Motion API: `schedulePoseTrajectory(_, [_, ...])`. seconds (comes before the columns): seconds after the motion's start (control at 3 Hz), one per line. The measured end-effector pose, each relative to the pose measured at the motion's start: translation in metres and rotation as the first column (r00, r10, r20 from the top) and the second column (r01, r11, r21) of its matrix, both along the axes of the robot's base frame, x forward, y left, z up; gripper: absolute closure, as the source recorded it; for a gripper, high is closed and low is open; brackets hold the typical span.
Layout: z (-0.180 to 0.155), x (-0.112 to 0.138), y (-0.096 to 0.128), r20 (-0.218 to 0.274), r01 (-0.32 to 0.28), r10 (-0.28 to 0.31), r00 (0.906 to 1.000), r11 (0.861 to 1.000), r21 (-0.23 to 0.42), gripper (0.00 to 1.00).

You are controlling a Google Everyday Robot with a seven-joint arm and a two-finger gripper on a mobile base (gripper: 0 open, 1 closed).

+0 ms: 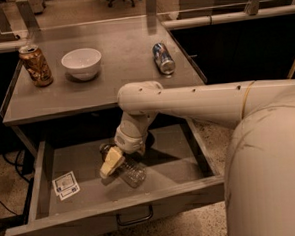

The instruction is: Pick water bottle from top drawer and place on counter

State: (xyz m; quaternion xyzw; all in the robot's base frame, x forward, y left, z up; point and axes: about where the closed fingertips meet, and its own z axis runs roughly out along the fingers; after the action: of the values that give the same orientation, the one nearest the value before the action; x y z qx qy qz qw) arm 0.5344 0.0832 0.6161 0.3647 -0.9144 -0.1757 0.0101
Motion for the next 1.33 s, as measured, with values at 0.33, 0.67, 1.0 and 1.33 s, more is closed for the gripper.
schedulePoseTrajectory(0.33, [0.0,0.0,0.0,0.0,0.0,0.0,1.0,1.0,0.0,0.44])
schedulePoseTrajectory(0.67, [-0.0001,0.0,0.0,0.0,0.0,0.0,1.0,1.0,0.0,0.68])
schedulePoseTrajectory(1.0, [-0.0001,-0.0001,0.0,0.0,0.0,0.0,1.0,1.0,0.0,0.92])
schedulePoseTrajectory(1.33, [-0.0001,-0.0001,0.0,0.0,0.0,0.0,1.0,1.0,0.0,1.0])
